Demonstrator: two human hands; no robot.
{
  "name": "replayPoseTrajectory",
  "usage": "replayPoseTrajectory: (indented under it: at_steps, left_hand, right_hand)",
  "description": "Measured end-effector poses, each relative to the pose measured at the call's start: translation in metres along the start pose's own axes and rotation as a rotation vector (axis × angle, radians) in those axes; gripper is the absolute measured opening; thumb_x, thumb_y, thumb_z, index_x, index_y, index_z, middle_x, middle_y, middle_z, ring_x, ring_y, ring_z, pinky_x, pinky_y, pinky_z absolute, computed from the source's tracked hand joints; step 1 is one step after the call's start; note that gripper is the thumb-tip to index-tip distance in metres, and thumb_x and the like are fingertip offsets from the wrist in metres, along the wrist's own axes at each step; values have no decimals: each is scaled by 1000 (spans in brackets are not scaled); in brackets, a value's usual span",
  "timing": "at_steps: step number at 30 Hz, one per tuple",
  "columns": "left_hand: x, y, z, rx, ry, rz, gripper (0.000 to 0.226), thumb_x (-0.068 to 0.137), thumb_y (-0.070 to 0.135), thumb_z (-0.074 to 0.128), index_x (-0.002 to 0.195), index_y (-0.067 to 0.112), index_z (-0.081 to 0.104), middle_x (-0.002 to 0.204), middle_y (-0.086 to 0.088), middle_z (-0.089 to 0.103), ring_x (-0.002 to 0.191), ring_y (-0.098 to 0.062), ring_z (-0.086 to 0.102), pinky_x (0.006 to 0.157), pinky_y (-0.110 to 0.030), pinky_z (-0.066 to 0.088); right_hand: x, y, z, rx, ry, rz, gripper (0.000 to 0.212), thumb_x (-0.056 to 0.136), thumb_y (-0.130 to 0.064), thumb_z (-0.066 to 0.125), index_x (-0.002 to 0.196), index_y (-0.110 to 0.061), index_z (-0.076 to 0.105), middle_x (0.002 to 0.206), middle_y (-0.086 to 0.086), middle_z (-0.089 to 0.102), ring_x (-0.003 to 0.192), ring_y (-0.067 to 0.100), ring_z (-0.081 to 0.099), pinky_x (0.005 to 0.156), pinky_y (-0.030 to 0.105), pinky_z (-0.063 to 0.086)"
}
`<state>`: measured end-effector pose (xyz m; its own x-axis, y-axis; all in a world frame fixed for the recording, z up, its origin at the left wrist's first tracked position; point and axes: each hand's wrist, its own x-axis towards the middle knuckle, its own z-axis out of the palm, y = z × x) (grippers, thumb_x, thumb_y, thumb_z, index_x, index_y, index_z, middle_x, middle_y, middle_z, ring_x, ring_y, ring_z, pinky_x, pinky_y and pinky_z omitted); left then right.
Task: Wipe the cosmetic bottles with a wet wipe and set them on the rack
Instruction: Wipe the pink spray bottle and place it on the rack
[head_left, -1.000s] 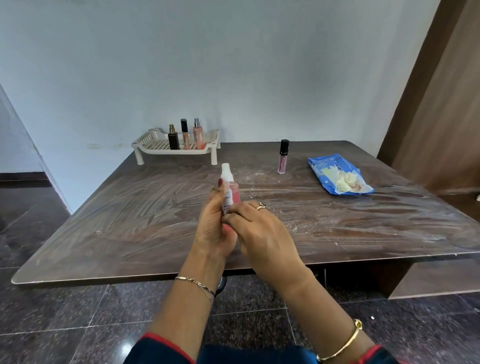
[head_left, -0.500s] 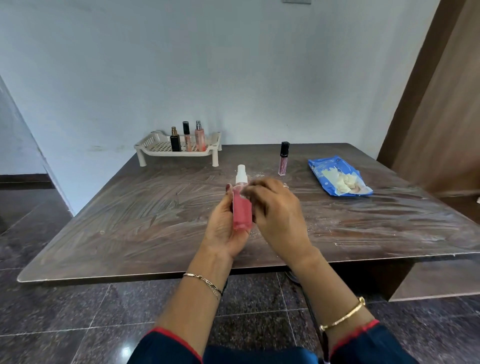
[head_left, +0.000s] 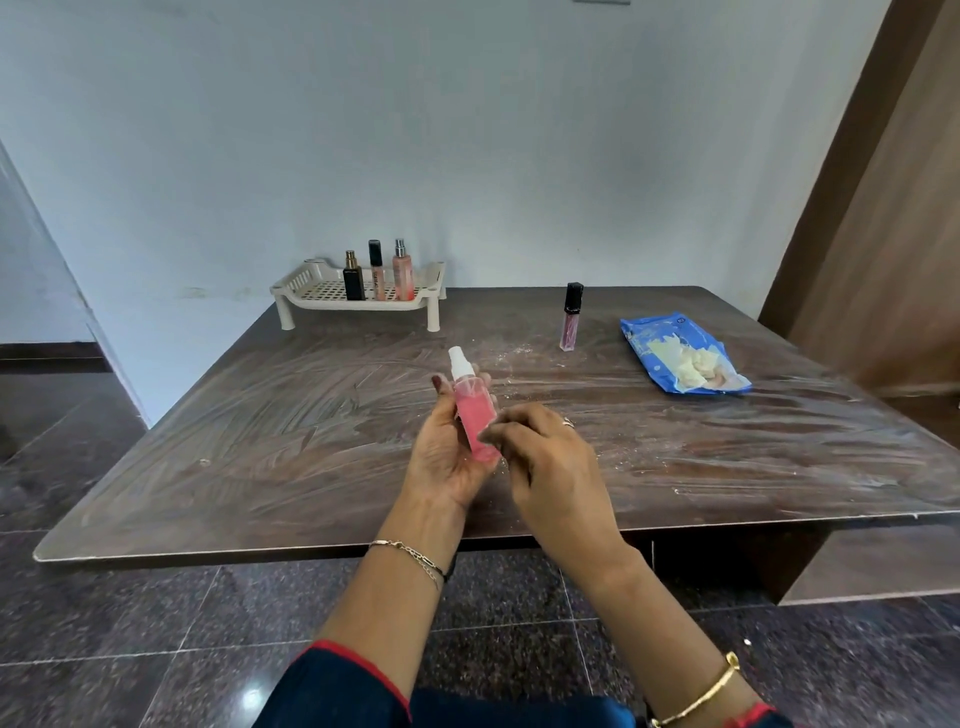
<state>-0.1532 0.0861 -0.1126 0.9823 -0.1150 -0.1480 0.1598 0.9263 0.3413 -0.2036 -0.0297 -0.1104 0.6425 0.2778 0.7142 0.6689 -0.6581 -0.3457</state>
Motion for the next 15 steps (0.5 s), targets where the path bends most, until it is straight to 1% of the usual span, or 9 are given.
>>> replayPoseTrajectory:
  at_steps: [1, 2, 3, 4, 5, 6, 8, 12, 15]
  left_hand:
    - [1, 1, -1, 5, -4, 13, 44, 80, 36, 69, 109, 3, 63, 86, -3, 59, 76, -11, 57, 74, -26, 57]
    - [0, 1, -1, 3, -24, 15, 52, 73, 33, 75, 115, 5, 64, 87, -1, 57, 81, -10, 57, 89, -26, 52]
    - [2, 1, -3, -3, -47, 7, 59, 70, 30, 77, 122, 7, 63, 93, -2, 57, 93, -10, 58, 103, -31, 45]
    - [2, 2, -3, -10, -71, -14, 59, 72, 27, 77, 126, 8, 61, 98, -3, 59, 104, -12, 58, 108, -35, 40]
    - [1, 2, -3, -6, -91, -40, 55, 77, 26, 73, 128, 8, 59, 98, -5, 62, 106, -15, 59, 106, -39, 43]
    - [-1, 2, -1, 8, -120, -72, 49, 83, 26, 68, 127, 6, 58, 95, -8, 63, 100, -17, 62, 99, -41, 48]
    - [-6, 2, 2, 21, -178, -125, 39, 89, 29, 61, 120, 4, 58, 95, -11, 65, 96, -20, 63, 91, -38, 53]
    - [-9, 3, 1, 70, -237, -140, 37, 92, 37, 59, 115, 7, 59, 112, -11, 64, 116, -23, 57, 109, -38, 39]
    - [0, 7, -2, 67, -208, -99, 37, 89, 36, 62, 111, 7, 56, 108, -10, 58, 119, -19, 50, 113, -36, 34]
  right_hand:
    - [-1, 1, -1, 4, -16, 1, 26, 77, 7, 67, 96, -10, 71, 100, 0, 63, 87, 18, 62, 70, 35, 54]
    - [-1, 1, -2, 7, -28, 4, 26, 77, 6, 67, 96, -11, 71, 100, -1, 63, 87, 17, 62, 71, 34, 54]
    - [1, 1, -3, 12, -34, 9, 25, 78, 6, 67, 95, -12, 71, 99, -1, 63, 87, 17, 61, 71, 34, 54]
    - [4, 0, -4, 22, -34, 12, 24, 78, 4, 67, 95, -12, 71, 98, -2, 63, 86, 16, 61, 71, 33, 53]
    - [9, 0, -5, 34, -28, 16, 21, 79, 3, 67, 94, -12, 71, 97, -1, 63, 85, 16, 61, 71, 33, 53]
    - [15, 0, -6, 45, -18, 21, 19, 80, 0, 68, 94, -11, 72, 97, 0, 63, 85, 17, 62, 71, 33, 53]
    - [30, 1, -7, 58, 6, 42, 17, 81, -3, 68, 96, -10, 72, 99, 2, 64, 87, 18, 62, 75, 32, 54]
    - [53, -1, -5, 72, 33, 65, 18, 83, -1, 63, 97, -9, 72, 99, 1, 65, 87, 16, 62, 78, 33, 54]
    - [50, -4, -1, 74, 23, 62, 16, 84, -3, 63, 96, -9, 72, 97, 1, 64, 86, 15, 61, 77, 32, 53]
